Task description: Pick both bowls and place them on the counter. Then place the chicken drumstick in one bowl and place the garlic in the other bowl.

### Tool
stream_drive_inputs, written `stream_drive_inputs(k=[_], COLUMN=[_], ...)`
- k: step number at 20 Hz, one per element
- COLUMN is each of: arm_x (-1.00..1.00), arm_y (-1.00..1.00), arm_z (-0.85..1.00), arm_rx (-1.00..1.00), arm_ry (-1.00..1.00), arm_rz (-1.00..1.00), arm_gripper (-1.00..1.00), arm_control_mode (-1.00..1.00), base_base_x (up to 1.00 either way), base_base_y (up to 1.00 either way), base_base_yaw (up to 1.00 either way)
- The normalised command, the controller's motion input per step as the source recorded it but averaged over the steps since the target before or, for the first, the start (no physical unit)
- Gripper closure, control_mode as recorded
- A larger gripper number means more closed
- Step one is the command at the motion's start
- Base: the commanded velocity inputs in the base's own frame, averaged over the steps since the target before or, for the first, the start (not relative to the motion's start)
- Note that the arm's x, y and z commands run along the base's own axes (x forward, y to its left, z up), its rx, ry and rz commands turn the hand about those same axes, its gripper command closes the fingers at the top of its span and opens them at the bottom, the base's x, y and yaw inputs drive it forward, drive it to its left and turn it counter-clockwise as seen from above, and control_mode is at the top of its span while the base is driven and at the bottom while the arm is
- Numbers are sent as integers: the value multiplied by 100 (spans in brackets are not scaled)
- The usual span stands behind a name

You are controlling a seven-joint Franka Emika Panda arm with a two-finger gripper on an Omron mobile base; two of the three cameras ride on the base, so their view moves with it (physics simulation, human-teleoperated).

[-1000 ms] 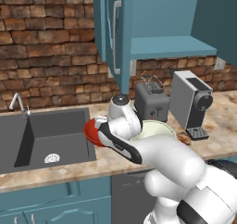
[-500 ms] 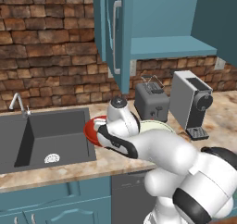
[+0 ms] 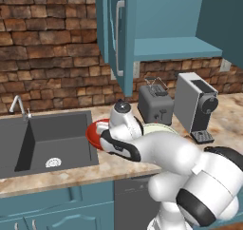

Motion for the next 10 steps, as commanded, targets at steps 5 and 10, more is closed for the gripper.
stream_drive_inputs(k=[5, 10], arm_x=[-12, -22], arm_y=[0, 4], arm_z=[40, 26], arm_rx=[1, 0], arm_ry=[-12, -12], arm_rz=[0, 0], arm_gripper=[-100, -100], arm_control_mode=[-100, -100], base_base_x=[0, 0], base_base_y=[0, 0], base_base_yaw=[0, 0])
